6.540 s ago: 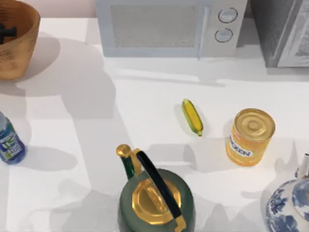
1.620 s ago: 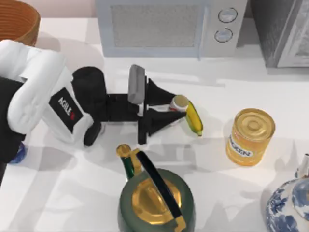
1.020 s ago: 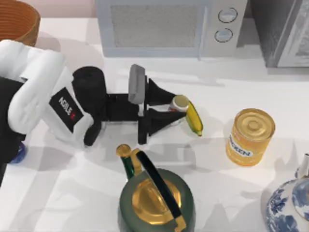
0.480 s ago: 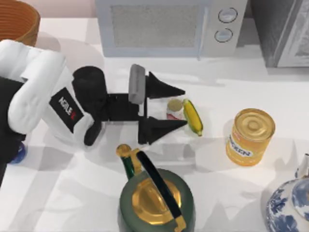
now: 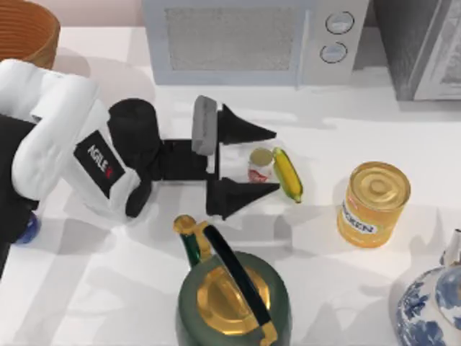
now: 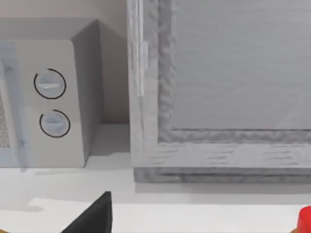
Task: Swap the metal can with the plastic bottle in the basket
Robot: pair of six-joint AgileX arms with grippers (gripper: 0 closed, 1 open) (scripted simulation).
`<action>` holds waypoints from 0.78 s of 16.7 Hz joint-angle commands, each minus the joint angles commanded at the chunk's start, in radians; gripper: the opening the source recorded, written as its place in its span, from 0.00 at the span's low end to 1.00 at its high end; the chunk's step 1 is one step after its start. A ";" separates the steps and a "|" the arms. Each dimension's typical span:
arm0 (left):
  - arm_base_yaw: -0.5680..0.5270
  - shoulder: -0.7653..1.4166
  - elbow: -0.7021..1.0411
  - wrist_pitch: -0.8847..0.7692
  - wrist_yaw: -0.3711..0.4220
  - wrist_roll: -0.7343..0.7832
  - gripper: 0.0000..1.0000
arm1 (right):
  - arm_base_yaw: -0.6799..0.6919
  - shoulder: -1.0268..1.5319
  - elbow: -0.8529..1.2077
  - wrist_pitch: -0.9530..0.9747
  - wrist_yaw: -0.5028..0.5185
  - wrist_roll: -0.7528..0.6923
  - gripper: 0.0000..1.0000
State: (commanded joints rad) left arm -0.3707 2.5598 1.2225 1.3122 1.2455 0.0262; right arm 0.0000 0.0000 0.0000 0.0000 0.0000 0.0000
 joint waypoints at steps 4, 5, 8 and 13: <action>0.026 -0.096 -0.086 -0.067 -0.004 -0.027 1.00 | 0.000 0.000 0.000 0.000 0.000 0.000 1.00; 0.043 -0.148 -0.129 -0.097 -0.018 -0.034 1.00 | 0.000 0.000 0.000 0.000 0.000 0.000 1.00; 0.113 -0.363 -0.283 -0.199 -0.096 -0.036 1.00 | 0.000 0.000 0.000 0.000 0.000 0.000 1.00; 0.224 -0.907 -0.548 -0.396 -0.296 -0.034 1.00 | 0.000 0.000 0.000 0.000 0.000 0.000 1.00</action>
State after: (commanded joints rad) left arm -0.1466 1.6529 0.6742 0.9166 0.9492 -0.0082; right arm 0.0000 0.0000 0.0000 0.0000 0.0000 0.0000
